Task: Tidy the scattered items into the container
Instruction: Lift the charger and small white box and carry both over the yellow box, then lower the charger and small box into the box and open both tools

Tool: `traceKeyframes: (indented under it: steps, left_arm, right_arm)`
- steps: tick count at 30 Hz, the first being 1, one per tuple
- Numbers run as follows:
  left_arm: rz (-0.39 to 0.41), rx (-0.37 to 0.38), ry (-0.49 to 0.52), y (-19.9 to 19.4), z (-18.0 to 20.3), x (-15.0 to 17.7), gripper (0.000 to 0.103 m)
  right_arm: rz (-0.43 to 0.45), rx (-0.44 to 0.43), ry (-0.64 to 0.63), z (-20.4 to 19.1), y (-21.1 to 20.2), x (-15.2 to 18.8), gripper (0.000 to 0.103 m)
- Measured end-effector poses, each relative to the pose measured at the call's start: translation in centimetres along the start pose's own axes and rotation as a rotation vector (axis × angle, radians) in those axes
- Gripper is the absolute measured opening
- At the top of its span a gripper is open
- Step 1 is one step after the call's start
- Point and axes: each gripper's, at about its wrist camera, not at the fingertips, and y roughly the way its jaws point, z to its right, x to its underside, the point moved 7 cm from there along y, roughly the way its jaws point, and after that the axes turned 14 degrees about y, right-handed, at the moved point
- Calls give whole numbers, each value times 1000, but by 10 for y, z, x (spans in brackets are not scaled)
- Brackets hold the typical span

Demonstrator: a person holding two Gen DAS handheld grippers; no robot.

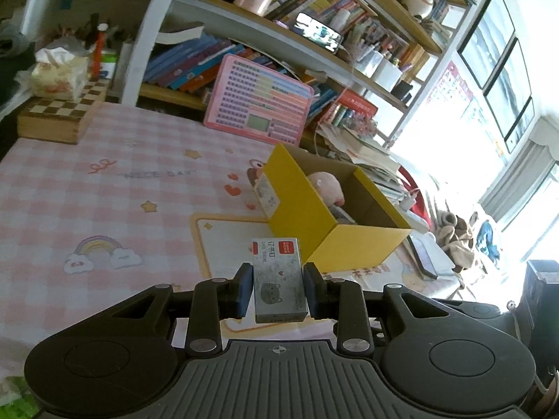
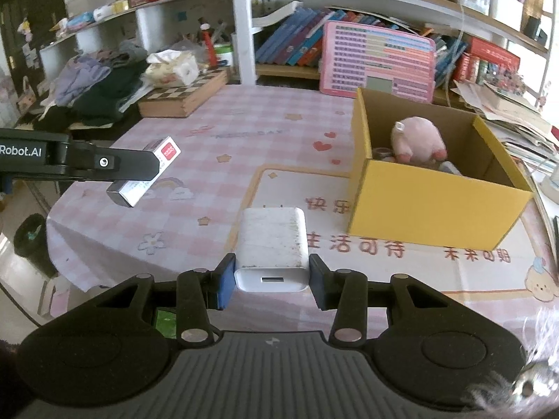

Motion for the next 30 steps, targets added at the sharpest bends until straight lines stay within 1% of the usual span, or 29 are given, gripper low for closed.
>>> traceKeyframes:
  steps: [10,21,25,30]
  left_arm:
    - [-27,34,34,36,31,-14,29]
    - [-54,76,68,88,69,-32,29]
    - [-53,81,87,107,82,-43,29]
    - [-24,64,99,128,90,-65,29]
  right_arm:
    - [9,30,60,50,-4,-13,41]
    - [16,65,104,111,-4,-33,41]
    - [36,71,118,135,-5,-44,41]
    - [86,76,138,167,-8,-68,41]
